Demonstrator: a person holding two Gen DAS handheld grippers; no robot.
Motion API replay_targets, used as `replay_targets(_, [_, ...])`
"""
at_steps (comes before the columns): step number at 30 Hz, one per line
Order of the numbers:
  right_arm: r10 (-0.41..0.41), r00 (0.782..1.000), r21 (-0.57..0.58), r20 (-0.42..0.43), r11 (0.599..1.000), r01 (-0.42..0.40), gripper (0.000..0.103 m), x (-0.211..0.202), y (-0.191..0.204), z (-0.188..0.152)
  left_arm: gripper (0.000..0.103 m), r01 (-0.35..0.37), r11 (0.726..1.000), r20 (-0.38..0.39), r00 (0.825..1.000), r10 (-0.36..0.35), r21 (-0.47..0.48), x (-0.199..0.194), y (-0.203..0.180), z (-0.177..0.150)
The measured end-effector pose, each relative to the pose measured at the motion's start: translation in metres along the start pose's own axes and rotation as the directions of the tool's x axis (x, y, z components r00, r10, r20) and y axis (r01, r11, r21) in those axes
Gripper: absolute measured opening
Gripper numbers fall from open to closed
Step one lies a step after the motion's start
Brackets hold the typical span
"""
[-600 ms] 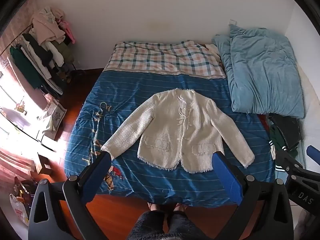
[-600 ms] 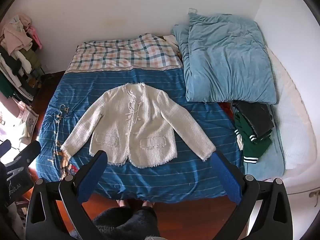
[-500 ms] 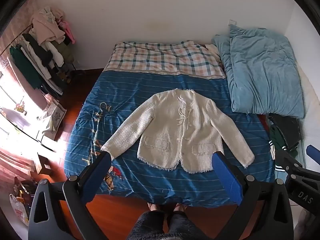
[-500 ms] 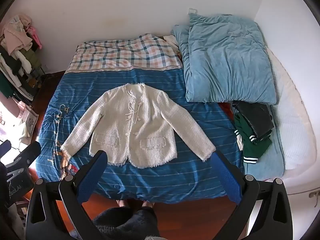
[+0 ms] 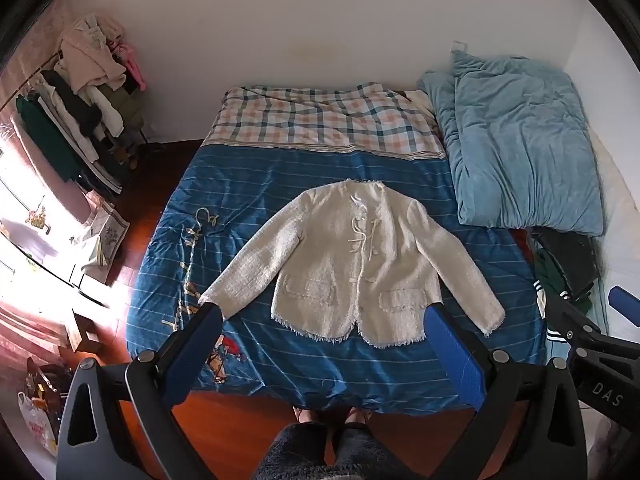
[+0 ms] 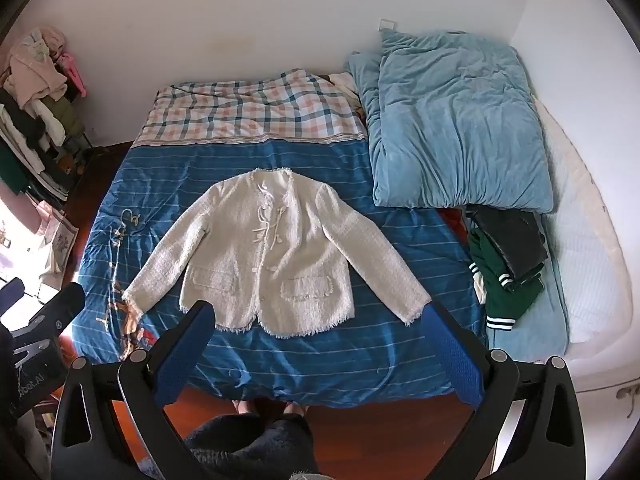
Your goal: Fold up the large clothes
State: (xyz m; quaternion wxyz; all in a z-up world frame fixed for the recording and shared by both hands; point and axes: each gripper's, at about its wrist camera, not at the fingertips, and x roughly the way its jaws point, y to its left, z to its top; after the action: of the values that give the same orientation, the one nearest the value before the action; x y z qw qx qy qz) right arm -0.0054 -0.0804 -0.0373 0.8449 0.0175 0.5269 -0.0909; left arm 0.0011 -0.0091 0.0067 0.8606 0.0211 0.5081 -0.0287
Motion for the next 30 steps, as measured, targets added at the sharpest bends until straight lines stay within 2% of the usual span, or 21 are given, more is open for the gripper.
replay_targets(30, [0.001, 1.0, -0.001, 0.001, 1.0, -0.001, 0.103, -0.0021, -0.0013, -0.0003, 0.103, 0.008, 1.0, 0.008, 1.0, -0.008, 0.01, -0.0067, -0.0085, 0.0094])
